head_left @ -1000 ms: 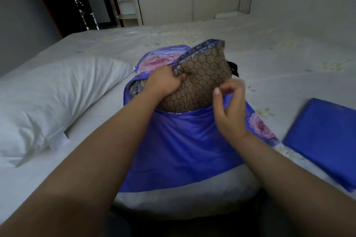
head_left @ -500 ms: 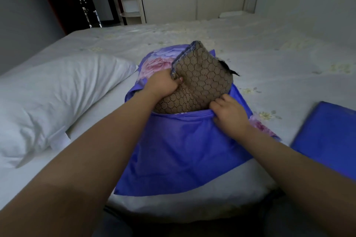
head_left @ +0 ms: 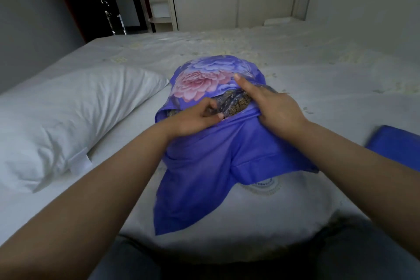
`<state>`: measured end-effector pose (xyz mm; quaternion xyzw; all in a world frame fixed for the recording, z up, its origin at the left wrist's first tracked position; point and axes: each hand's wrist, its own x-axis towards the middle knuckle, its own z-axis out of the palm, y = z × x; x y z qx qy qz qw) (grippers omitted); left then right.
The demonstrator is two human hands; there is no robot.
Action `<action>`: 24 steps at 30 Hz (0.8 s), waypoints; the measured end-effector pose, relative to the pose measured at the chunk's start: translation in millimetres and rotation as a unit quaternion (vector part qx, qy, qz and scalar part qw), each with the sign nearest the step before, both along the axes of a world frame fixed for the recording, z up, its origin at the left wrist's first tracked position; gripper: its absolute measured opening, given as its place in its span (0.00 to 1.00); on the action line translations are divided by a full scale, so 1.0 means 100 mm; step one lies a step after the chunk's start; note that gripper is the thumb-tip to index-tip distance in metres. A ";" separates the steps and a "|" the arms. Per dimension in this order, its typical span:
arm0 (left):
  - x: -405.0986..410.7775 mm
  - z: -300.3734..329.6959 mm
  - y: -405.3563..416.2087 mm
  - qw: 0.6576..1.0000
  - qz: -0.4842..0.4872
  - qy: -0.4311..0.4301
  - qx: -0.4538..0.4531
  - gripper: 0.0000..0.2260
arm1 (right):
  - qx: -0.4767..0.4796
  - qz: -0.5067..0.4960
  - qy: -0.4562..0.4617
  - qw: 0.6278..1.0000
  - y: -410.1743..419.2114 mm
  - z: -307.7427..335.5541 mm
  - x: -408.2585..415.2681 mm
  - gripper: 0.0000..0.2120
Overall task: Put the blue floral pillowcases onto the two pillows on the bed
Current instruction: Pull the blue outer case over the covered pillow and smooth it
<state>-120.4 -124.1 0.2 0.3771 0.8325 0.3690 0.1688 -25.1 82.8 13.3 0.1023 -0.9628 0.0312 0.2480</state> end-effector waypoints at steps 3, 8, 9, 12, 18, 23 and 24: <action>0.16 -0.19 -0.24 0.974 0.053 0.219 0.025 0.25 | 0.038 -0.042 -0.049 0.997 0.05 0.04 0.07 0.44; 0.25 -0.25 -0.30 0.942 0.125 0.307 -0.054 0.29 | 0.151 0.110 0.233 0.954 0.11 -0.08 0.05 0.28; 0.25 -0.23 -0.28 0.948 0.120 0.294 -0.035 0.24 | 0.182 0.144 0.284 0.930 0.11 -0.08 0.03 0.26; 0.26 -0.14 -0.29 0.956 0.111 0.268 -0.044 0.17 | 0.253 0.199 0.304 0.897 0.04 -0.10 0.01 0.22; 0.24 0.11 -0.22 0.968 0.085 0.208 -0.115 0.19 | 0.218 0.084 -0.024 0.972 -0.01 0.08 0.13 0.25; 0.31 0.21 -0.02 0.965 0.121 0.203 -0.113 0.17 | -0.086 0.022 -0.231 0.969 0.01 0.35 0.16 0.23; 0.30 0.22 0.00 0.966 0.138 0.192 -0.102 0.17 | -0.122 0.036 -0.267 0.955 0.03 0.41 0.16 0.21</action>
